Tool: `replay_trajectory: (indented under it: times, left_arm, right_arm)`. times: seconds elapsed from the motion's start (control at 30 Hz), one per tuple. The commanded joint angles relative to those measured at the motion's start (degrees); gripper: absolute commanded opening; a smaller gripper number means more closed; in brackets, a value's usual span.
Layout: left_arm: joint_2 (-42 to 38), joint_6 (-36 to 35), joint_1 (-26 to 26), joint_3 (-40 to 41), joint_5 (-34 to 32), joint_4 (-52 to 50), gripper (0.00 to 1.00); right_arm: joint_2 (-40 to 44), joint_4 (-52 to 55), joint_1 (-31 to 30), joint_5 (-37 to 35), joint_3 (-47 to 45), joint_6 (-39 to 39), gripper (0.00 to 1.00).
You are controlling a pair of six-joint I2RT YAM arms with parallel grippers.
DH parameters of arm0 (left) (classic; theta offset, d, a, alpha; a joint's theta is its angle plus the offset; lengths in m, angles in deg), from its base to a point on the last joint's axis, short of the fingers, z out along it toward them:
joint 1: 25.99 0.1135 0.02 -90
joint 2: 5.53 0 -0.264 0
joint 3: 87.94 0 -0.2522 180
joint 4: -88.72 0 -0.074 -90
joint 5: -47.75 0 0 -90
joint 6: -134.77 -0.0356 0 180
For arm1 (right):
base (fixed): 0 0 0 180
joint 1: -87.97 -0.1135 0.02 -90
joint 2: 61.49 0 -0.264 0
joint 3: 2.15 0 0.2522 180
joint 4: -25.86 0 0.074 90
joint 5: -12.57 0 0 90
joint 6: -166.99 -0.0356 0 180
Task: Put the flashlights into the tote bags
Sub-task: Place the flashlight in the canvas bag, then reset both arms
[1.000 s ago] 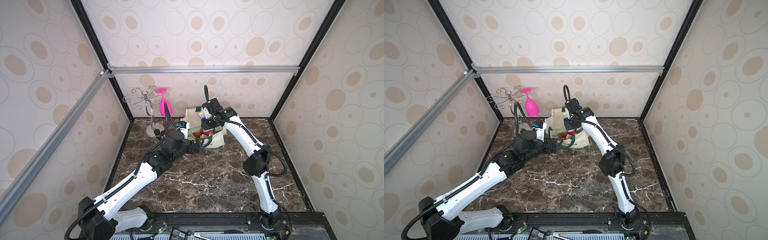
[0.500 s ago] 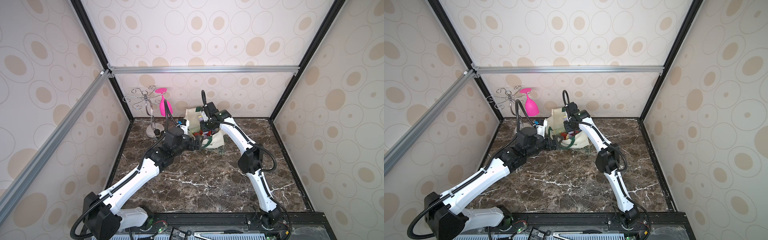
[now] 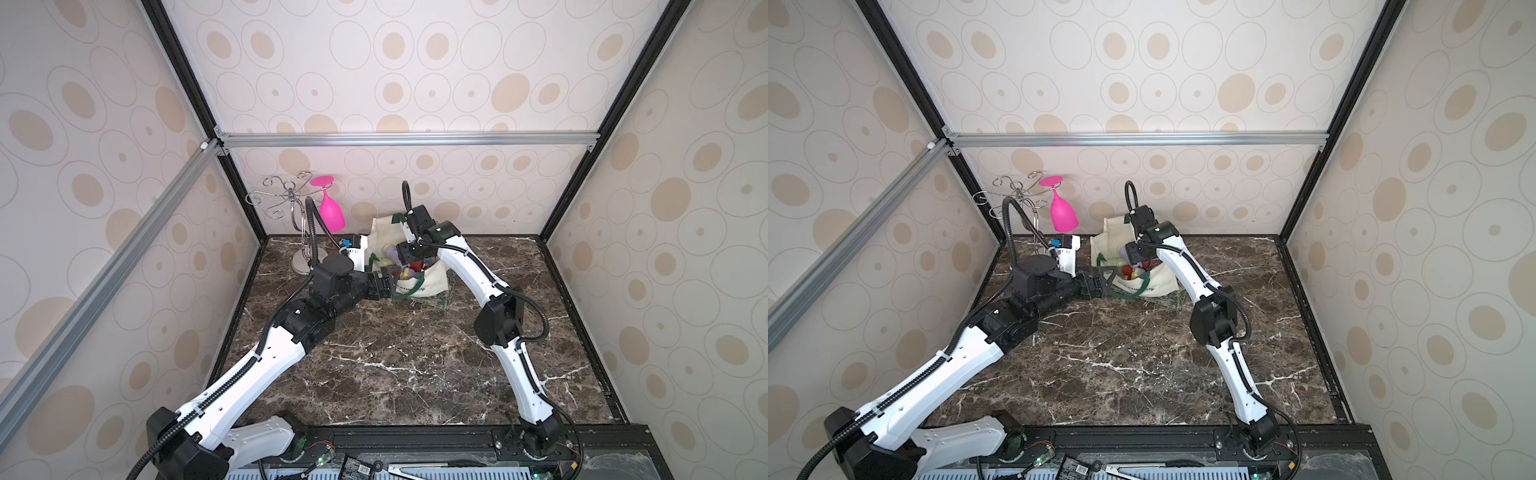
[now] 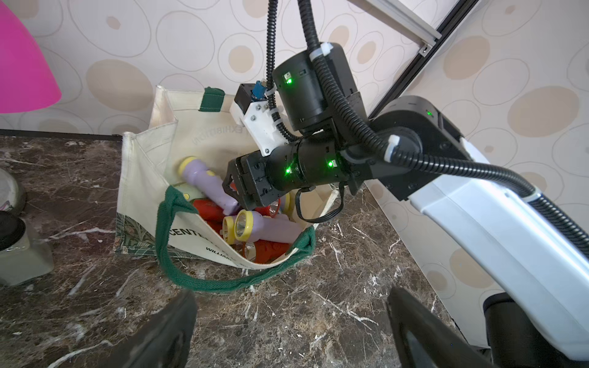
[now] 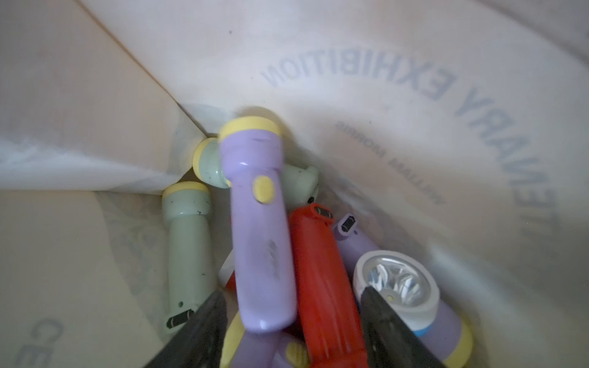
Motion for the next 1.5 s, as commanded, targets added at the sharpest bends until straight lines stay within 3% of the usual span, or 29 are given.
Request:
replay_trajectory:
  times: [0.0,0.2,0.37,0.57,0.77,0.97,1.2,1.37,1.47]
  left_arm:
    - [-1.38,-0.41,0.65,-0.14,0.62,-0.61,0.94]
    - [-1.97,-1.31,0.61,-0.09,1.17,-3.68,1.00]
    - [-2.27,-1.80,0.70,0.09,-1.08,-10.71,1.00]
    - [-8.86,0.46,0.82,4.58,-5.91,-14.11,1.00]
    - [-16.70,0.73,0.77,7.87,-10.53,-18.25,1.00]
    - [-23.90,0.90,0.77,11.25,-16.06,-22.13,1.00]
    - [-26.22,-0.47,0.78,14.57,-19.57,-22.68,1.00]
    - [-28.90,-3.53,0.77,17.98,-16.38,-17.63,1.00]
    - [-31.52,-4.19,0.84,21.86,-14.43,-10.86,1.00]
  right_arm:
    - [6.45,-0.94,0.29,-1.17,1.01,0.56,0.77]
    - [13.31,-1.44,-0.13,-1.42,0.49,1.18,0.83]
    - [22.01,-1.18,-0.82,-3.03,-5.51,0.91,1.00]
    - [38.13,-7.02,-2.31,-6.91,-25.03,-0.19,1.00]
    - [53.34,-11.29,-2.62,-8.86,-44.35,-6.11,0.99]
    - [66.99,-13.71,-3.07,-15.90,-64.11,-8.36,1.00]
    - [81.60,-12.09,-2.74,-19.17,-77.67,-11.16,1.00]
    - [92.89,-16.47,-2.62,-26.31,-87.89,-10.52,1.00]
    - [97.03,-17.71,-2.42,-36.96,-93.23,-11.89,1.00]
